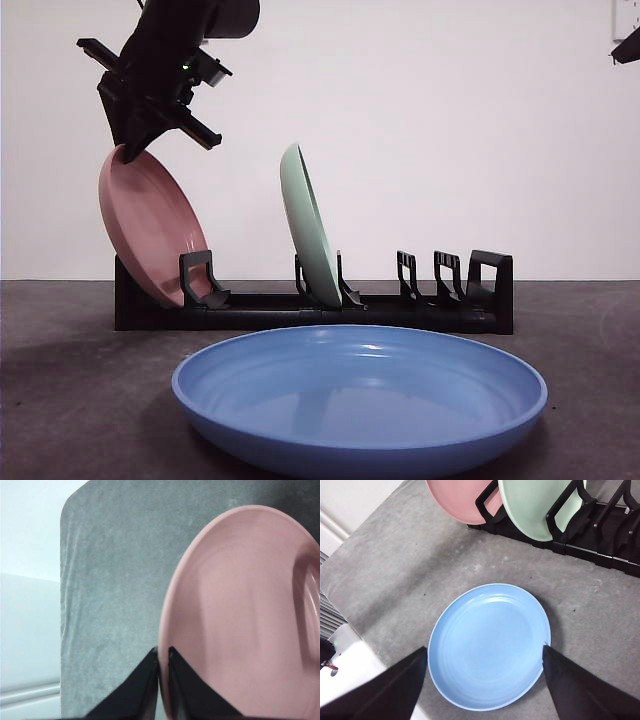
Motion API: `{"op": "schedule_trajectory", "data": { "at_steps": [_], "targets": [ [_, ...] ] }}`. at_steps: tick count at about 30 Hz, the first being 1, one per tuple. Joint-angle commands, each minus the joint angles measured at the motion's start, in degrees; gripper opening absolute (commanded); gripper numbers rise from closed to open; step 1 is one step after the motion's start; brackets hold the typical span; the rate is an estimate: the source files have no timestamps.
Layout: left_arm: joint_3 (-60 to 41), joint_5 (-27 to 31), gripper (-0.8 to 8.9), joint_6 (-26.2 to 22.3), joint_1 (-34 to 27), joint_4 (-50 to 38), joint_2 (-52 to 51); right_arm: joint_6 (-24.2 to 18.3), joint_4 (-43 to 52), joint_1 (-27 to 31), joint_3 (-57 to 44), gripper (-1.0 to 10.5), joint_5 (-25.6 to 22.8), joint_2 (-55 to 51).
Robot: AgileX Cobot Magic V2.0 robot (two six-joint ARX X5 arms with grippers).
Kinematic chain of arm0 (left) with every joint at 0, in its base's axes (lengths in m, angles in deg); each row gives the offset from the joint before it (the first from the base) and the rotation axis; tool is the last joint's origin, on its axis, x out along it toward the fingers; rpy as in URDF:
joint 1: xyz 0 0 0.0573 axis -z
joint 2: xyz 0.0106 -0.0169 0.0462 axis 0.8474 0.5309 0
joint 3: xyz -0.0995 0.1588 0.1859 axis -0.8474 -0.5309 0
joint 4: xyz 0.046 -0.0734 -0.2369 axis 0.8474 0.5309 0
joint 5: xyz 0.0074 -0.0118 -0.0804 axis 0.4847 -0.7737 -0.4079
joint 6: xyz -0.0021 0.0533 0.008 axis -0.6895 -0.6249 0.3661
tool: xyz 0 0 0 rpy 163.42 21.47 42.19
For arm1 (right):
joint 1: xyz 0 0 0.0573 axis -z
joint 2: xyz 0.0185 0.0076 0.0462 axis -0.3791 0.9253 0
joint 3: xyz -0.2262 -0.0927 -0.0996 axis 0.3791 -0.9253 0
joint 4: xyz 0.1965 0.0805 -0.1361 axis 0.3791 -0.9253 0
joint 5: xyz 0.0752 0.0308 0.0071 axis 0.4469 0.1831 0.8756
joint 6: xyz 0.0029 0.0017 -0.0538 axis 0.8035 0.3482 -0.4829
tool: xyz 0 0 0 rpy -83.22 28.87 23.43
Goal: Place the plate
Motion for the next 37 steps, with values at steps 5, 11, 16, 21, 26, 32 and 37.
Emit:
{"op": "schedule_trajectory", "data": {
  "at_steps": [5, 11, 16, 21, 26, 32, 37],
  "targets": [
    [4.37, 0.20, 0.13, -1.55, 0.63, 2.08, 0.22, 0.61, 0.81, -0.17, 0.48, 3.6, 0.24, 0.20],
    [9.33, 0.22, 0.14, -1.44, 0.63, 5.84, -0.11, 0.68, 1.62, -0.17, 0.48, 3.6, 0.26, 0.20],
    [10.71, 0.22, 0.14, -1.31, 0.76, 7.72, -1.44, 0.68, 1.70, -0.17, 0.48, 3.6, 0.26, 0.20],
    [10.71, 0.20, 0.14, -1.29, 1.03, 8.85, -4.83, 0.66, 2.05, -0.17, 0.48, 3.6, 0.24, 0.20],
    [10.71, 0.07, 0.14, -0.24, 1.60, 10.99, -9.22, 0.68, 2.54, -0.17, 0.48, 3.6, 0.24, 0.20],
    [10.71, -5.79, 0.13, 2.56, 3.08, 14.36, -16.20, 0.66, 3.13, -0.17, 0.48, 3.6, 0.22, 0.20],
    [10.58, -17.79, 0.14, 4.59, 4.11, 16.85, -21.88, 0.66, 3.30, -0.17, 0.48, 3.6, 0.20, 0.20]
  ]
}}
